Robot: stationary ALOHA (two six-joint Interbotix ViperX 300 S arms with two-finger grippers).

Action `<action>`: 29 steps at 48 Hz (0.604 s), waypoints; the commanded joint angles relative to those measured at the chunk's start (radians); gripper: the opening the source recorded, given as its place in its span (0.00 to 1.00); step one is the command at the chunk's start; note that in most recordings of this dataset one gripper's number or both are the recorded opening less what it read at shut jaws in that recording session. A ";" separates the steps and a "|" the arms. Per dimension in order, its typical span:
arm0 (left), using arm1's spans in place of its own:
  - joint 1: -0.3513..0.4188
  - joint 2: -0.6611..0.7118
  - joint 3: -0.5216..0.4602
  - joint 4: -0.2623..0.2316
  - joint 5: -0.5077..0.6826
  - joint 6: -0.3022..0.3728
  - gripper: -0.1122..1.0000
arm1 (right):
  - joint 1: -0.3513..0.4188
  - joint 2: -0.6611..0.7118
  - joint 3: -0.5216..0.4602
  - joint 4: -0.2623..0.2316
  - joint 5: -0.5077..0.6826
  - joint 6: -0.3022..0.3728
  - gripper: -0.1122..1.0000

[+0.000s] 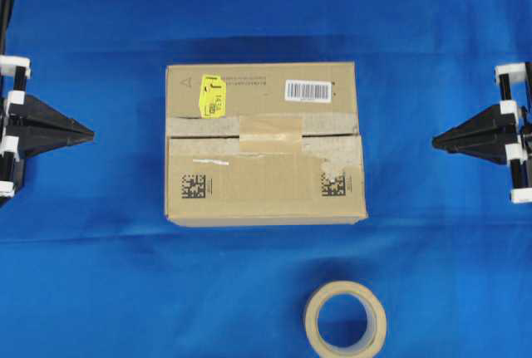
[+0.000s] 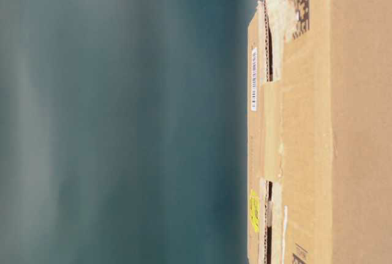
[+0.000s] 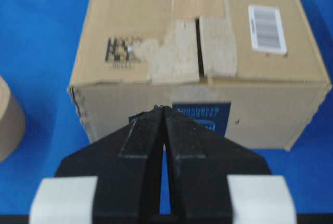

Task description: Apply tape along the seams of the closed cardboard box to seal it securely.

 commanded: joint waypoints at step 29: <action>0.002 0.002 0.014 -0.002 -0.009 -0.003 0.10 | -0.002 0.040 -0.003 0.000 -0.011 0.000 0.10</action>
